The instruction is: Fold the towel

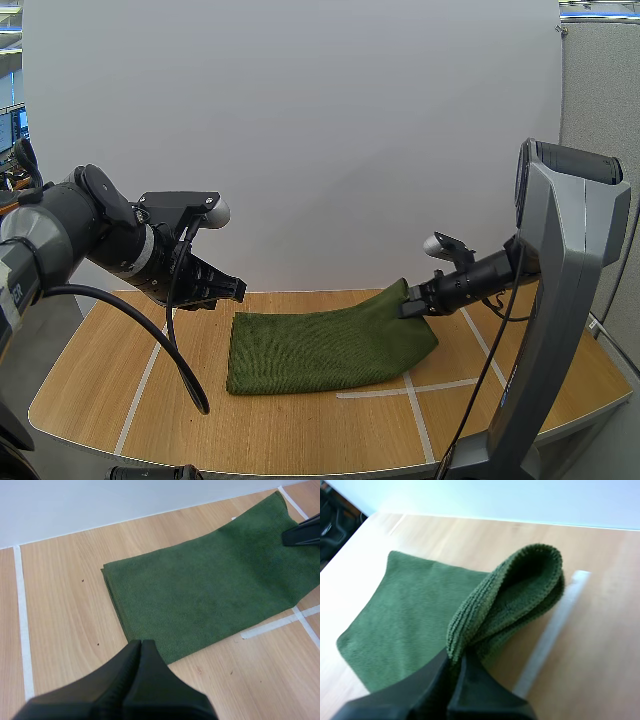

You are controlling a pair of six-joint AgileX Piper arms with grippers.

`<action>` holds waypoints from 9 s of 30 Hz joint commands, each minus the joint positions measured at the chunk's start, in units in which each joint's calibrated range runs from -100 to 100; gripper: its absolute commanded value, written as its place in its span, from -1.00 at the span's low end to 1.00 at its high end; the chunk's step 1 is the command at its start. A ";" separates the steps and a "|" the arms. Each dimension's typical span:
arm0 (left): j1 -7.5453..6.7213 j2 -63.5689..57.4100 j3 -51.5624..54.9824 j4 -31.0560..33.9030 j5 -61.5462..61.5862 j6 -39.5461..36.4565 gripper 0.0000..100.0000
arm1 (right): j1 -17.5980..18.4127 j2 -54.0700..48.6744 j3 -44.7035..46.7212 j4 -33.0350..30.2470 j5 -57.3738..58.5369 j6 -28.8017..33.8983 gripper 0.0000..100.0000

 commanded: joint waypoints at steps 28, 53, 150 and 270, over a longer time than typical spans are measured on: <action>0.22 -4.80 -3.77 -0.67 -2.38 0.01 -1.00 | 22.45 -11.54 -0.11 2.44 -4.30 11.16 -1.00; 0.22 -16.81 -23.99 8.23 3.25 -7.61 -1.00 | 30.48 -11.13 -0.58 8.43 -30.26 11.07 -1.00; 0.22 -19.82 -23.83 12.11 14.31 -7.61 -1.00 | 24.54 7.16 5.14 23.81 -22.17 5.20 1.00; -4.92 33.30 -13.96 -24.25 15.21 14.00 0.64 | -8.74 -35.01 2.23 -14.36 1.78 10.81 1.00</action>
